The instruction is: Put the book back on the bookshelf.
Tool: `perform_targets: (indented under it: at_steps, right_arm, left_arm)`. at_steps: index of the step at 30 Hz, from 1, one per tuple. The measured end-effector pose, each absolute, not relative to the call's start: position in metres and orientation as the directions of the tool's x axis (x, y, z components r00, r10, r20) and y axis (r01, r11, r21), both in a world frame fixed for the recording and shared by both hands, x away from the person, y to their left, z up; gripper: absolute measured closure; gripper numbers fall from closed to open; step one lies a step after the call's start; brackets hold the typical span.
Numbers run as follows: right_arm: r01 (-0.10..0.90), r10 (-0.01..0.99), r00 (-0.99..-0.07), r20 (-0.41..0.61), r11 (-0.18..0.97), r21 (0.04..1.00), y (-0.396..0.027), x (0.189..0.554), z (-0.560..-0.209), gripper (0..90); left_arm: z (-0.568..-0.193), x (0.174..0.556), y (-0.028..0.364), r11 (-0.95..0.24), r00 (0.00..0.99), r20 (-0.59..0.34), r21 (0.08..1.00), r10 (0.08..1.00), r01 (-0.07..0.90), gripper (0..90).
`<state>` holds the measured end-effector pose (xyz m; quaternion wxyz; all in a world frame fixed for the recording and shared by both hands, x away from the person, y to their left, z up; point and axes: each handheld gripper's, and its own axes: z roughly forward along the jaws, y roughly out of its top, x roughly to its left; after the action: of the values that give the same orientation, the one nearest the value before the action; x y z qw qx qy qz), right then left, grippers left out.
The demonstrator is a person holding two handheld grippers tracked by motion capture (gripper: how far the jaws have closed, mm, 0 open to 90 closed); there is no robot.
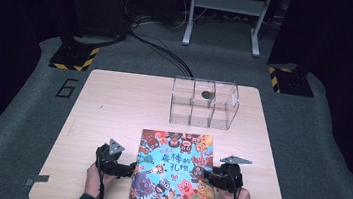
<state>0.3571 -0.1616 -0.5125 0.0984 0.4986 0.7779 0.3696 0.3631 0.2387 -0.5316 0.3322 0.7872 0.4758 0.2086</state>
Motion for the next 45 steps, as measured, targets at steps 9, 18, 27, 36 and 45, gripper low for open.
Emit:
perform_targets:
  at_steps: [9, 18, 27, 36, 45]
  right_arm:
    - [0.727, 0.853, -0.475, 0.215, 0.243, 0.642, -0.165, 0.391, -0.500, 55.4]
    - [0.769, 0.860, -0.454, 0.232, 0.246, 0.590, -0.162, 0.426, -0.494, 61.5]
    - [0.815, 0.875, -0.425, 0.232, 0.258, 0.519, -0.160, 0.452, -0.493, 69.1]
    - [0.833, 0.860, -0.424, 0.284, 0.248, 0.494, -0.164, 0.465, -0.496, 66.9]
    - [0.863, 0.844, -0.398, 0.360, 0.211, 0.459, -0.168, 0.470, -0.500, 62.2]
  left_arm:
    - [-0.531, 0.363, 0.239, -0.331, 0.464, 0.012, 0.717, 0.886, 0.613, 0.0]
    - [-0.531, 0.363, 0.239, -0.332, 0.465, 0.013, 0.717, 0.885, 0.613, 0.0]
    - [-0.531, 0.363, 0.239, -0.334, 0.466, 0.012, 0.715, 0.885, 0.615, 0.0]
    - [-0.531, 0.363, 0.240, -0.336, 0.468, 0.014, 0.715, 0.884, 0.613, 0.0]
    - [-0.531, 0.363, 0.239, -0.331, 0.464, 0.011, 0.717, 0.886, 0.614, 0.0]
